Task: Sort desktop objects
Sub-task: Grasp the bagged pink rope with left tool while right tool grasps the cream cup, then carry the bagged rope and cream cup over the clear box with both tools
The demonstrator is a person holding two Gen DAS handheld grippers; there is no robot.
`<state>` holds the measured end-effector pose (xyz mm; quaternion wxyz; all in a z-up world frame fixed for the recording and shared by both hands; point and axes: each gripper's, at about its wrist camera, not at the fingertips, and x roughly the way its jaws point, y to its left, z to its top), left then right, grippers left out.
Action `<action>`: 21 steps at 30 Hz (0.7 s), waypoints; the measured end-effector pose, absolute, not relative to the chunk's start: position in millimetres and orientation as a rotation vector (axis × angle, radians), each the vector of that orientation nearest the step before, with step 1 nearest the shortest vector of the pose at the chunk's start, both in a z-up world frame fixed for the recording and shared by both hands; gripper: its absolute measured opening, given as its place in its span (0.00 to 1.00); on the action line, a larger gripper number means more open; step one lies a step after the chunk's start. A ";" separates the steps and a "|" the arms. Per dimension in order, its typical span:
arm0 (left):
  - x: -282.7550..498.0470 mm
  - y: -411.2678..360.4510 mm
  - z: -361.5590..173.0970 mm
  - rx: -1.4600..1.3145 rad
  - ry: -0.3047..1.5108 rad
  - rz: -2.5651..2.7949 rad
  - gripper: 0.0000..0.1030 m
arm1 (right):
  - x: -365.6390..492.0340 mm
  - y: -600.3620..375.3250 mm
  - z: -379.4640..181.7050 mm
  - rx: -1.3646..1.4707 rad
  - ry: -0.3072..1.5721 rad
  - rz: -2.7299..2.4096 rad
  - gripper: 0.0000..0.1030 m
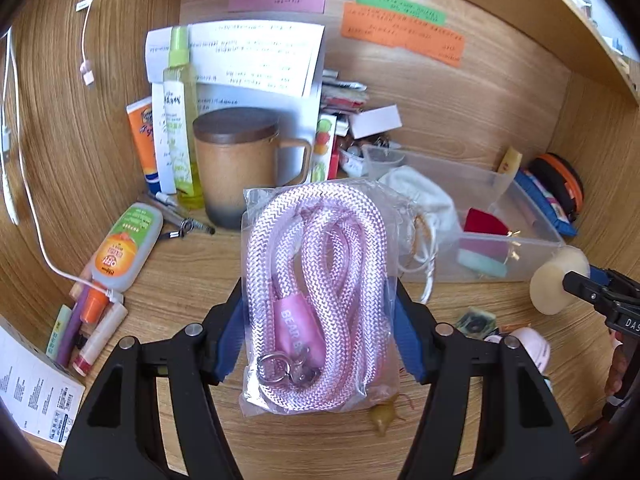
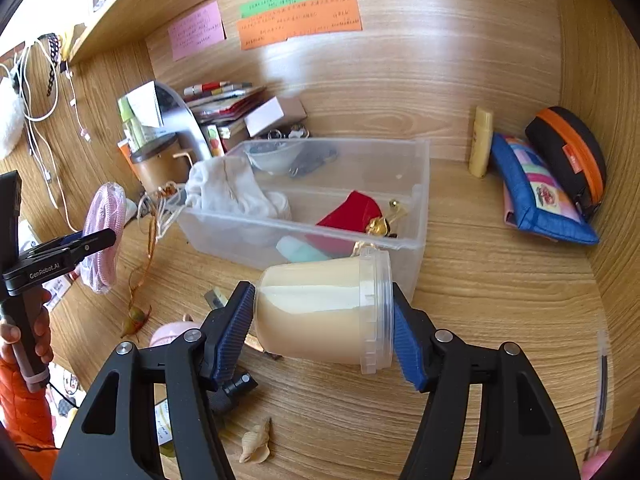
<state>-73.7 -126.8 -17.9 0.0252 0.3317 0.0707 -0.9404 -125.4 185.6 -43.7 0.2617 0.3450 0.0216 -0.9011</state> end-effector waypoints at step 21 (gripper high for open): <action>-87.5 -91.7 33.2 0.897 0.182 -3.107 0.62 | -128.0 187.6 9.0 0.755 0.107 -2.493 0.59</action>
